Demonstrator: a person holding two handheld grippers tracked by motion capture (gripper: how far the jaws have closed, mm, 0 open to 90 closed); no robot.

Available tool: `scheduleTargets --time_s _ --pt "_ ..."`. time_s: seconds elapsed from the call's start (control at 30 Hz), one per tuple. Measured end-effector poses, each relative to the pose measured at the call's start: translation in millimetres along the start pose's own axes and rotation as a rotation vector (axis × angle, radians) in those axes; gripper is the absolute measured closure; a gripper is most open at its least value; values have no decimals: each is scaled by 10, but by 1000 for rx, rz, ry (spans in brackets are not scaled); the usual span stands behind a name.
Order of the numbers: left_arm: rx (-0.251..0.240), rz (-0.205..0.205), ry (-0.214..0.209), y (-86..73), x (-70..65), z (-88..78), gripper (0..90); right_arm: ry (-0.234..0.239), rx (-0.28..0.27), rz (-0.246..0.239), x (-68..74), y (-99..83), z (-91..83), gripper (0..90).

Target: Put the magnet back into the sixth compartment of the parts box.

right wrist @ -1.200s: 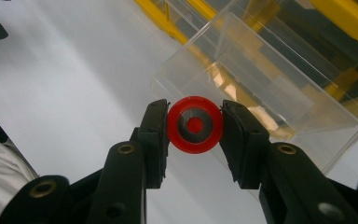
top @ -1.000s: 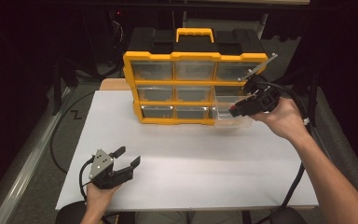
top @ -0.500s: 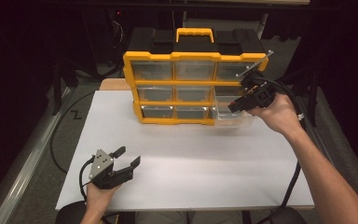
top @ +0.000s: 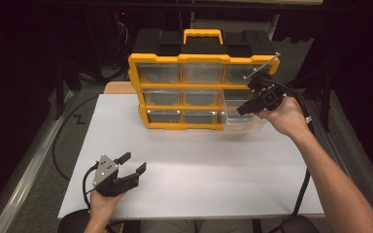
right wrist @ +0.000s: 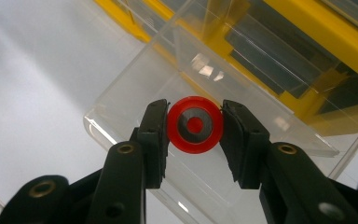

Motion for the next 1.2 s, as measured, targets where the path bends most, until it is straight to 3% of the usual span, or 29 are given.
scheduleTargets --time_s 0.77,1.2 --pt "-2 2 -1 2 0 -2 331 -4 25 5 -30 17 84 611" --pt "-1 2 0 1 -1 -3 331 -14 1 -7 -15 2 44 593"
Point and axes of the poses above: each handheld gripper's, and its own axes: z roughly forward along the jaws, y roughly out of its top, x roughly to its left, the point moved 10 cm from there along z, roughly forward along the jaws, and after that the axes turned 5 degrees about x, right-handed, at the moved point
